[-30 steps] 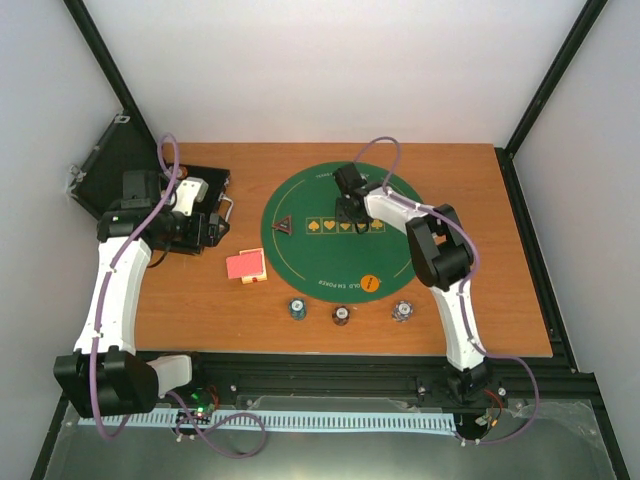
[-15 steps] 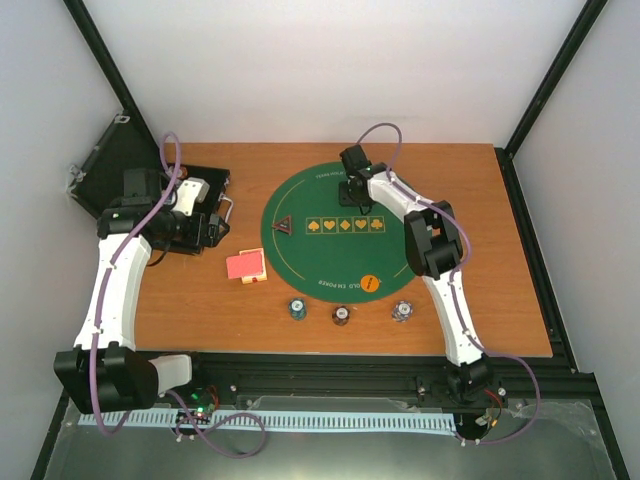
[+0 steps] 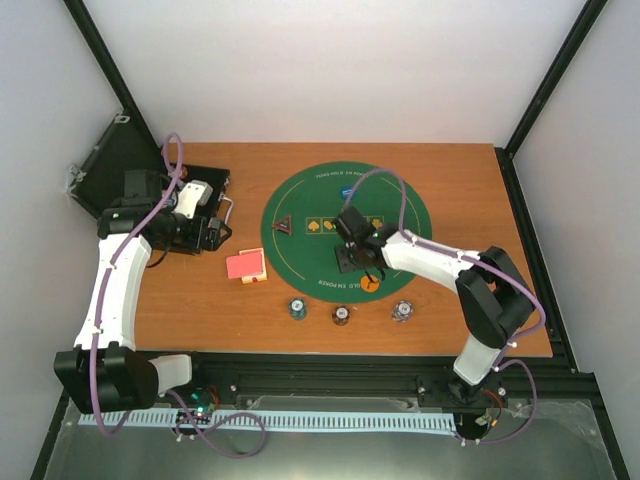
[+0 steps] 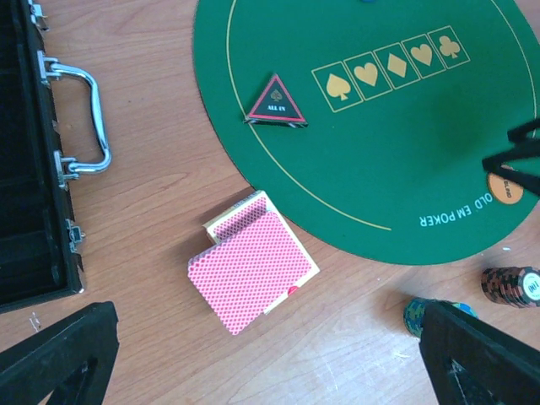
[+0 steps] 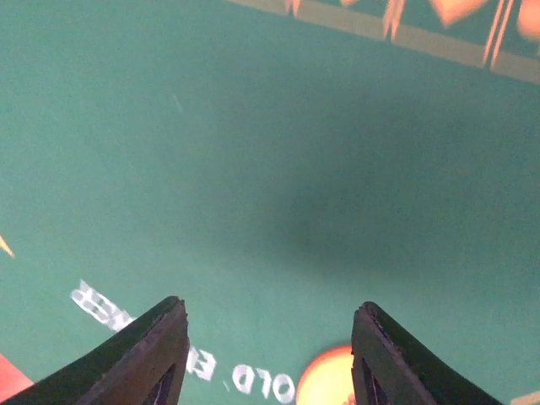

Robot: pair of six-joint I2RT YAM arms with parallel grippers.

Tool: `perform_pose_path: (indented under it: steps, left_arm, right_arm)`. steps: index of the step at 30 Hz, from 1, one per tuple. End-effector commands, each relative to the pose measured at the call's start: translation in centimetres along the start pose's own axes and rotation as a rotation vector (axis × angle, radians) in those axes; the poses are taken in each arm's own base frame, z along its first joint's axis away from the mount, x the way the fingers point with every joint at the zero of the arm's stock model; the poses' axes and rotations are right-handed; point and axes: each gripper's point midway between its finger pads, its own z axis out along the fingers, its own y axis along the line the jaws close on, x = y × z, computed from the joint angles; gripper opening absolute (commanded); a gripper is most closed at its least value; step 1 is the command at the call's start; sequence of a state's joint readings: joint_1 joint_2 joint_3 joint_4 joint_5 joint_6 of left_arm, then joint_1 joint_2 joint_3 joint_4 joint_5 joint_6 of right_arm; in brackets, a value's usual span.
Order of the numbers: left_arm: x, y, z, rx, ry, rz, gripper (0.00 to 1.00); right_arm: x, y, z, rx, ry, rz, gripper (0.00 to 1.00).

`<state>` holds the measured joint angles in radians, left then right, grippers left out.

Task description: Distribute texas hold em gaming equipment

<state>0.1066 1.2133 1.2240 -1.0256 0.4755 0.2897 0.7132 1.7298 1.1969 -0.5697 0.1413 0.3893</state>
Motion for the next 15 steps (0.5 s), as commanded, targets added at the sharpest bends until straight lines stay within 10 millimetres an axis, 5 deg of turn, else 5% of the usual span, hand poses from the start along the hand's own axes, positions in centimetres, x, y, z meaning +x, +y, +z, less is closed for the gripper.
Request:
perform_pose_path:
  steps: [1,6,15]
  left_arm:
    - [0.5,-1.0,-0.7,0.036,0.007,0.028,1.00]
    - [0.5,-1.1,-1.2,0.025,-0.004,0.043,1.00]
    - [1.0,-1.3,-1.5,0.022,0.011,0.081,1.00]
  right_arm:
    - [4.9,-1.8,1.0,0.070,0.039,0.063,0.53]
    - [7.1,-2.3,1.1,0.082,0.067,0.063,0.51]
    - [7.0,-1.4,1.6,0.090,0.078,0.040,0.48]
